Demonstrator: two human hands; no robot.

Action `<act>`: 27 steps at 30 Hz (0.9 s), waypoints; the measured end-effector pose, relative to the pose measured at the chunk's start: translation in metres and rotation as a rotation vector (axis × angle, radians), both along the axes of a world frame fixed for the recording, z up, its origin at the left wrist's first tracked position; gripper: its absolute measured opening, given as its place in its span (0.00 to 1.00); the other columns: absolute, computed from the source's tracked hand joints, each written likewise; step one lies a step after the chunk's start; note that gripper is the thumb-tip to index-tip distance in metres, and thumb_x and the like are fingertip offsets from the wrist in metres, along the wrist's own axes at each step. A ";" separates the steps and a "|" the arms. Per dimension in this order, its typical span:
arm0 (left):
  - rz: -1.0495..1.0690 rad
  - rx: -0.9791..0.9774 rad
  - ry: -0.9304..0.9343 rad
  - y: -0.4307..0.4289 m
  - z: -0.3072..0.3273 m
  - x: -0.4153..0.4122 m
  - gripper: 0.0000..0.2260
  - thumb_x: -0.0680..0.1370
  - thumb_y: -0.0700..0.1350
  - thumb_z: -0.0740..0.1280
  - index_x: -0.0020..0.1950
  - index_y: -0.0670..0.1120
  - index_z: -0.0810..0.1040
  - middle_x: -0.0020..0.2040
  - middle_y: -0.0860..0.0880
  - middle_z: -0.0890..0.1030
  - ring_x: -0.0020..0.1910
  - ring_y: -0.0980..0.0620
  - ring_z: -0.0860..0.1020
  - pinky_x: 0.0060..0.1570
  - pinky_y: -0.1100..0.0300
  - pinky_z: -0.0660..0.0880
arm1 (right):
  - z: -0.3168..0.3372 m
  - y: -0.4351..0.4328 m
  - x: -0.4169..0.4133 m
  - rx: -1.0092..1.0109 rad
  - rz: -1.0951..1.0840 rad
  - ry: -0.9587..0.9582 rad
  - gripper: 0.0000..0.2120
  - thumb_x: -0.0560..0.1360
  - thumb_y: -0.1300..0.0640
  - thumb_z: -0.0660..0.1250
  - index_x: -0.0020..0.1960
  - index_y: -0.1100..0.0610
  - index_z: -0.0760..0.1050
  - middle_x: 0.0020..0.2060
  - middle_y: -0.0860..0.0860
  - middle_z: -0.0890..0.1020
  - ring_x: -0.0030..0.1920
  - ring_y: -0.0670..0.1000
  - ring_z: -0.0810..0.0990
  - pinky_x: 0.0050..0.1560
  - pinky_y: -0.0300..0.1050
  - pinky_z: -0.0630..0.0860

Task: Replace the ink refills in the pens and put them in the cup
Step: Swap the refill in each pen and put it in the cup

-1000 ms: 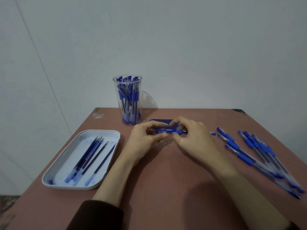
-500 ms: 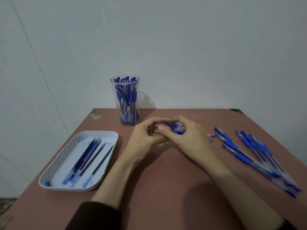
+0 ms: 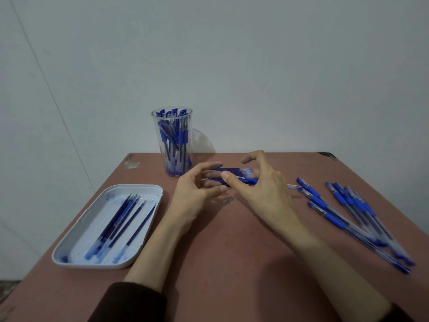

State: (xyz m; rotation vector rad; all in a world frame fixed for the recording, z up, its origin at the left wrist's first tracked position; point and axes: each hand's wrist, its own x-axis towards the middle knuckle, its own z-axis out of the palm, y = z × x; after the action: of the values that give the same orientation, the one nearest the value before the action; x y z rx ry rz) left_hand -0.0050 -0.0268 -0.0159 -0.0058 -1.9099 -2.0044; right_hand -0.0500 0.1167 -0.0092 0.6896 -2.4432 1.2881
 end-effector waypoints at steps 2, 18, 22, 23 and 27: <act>0.003 -0.007 0.000 0.000 -0.001 0.000 0.21 0.68 0.24 0.70 0.52 0.47 0.79 0.41 0.52 0.82 0.34 0.60 0.80 0.34 0.66 0.77 | 0.000 0.000 0.000 0.001 0.002 -0.003 0.20 0.66 0.30 0.64 0.49 0.40 0.64 0.34 0.44 0.81 0.42 0.50 0.79 0.37 0.46 0.75; 0.215 -0.203 0.076 -0.003 -0.008 -0.004 0.14 0.73 0.34 0.70 0.50 0.52 0.81 0.45 0.50 0.83 0.42 0.55 0.79 0.46 0.61 0.77 | -0.001 -0.002 0.001 -0.022 0.030 -0.062 0.16 0.73 0.38 0.65 0.41 0.51 0.73 0.28 0.45 0.74 0.29 0.42 0.72 0.31 0.29 0.66; 0.405 -0.310 0.142 -0.004 -0.001 0.000 0.14 0.73 0.35 0.69 0.52 0.53 0.80 0.47 0.51 0.82 0.44 0.58 0.79 0.46 0.66 0.75 | -0.004 -0.005 -0.002 0.105 0.117 -0.005 0.10 0.77 0.43 0.61 0.45 0.49 0.75 0.33 0.42 0.74 0.39 0.45 0.72 0.36 0.32 0.65; 0.487 -0.339 0.162 -0.007 0.004 0.000 0.15 0.73 0.35 0.69 0.54 0.52 0.79 0.49 0.50 0.81 0.45 0.58 0.78 0.47 0.66 0.74 | -0.002 -0.007 -0.002 0.115 0.134 0.028 0.09 0.78 0.46 0.61 0.47 0.49 0.76 0.34 0.39 0.74 0.41 0.45 0.71 0.38 0.32 0.64; 0.770 -0.485 0.141 -0.040 0.034 -0.010 0.29 0.69 0.40 0.73 0.69 0.47 0.69 0.63 0.44 0.73 0.62 0.44 0.72 0.62 0.49 0.68 | 0.034 -0.031 -0.009 -0.001 0.241 0.105 0.03 0.79 0.53 0.61 0.50 0.48 0.73 0.34 0.40 0.75 0.38 0.42 0.73 0.41 0.38 0.68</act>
State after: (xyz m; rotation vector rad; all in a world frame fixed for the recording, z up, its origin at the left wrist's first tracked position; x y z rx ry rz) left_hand -0.0147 -0.0672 0.0180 0.3866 -1.8626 -1.0011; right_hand -0.0588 0.0860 0.0247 1.0506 -2.3296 1.3010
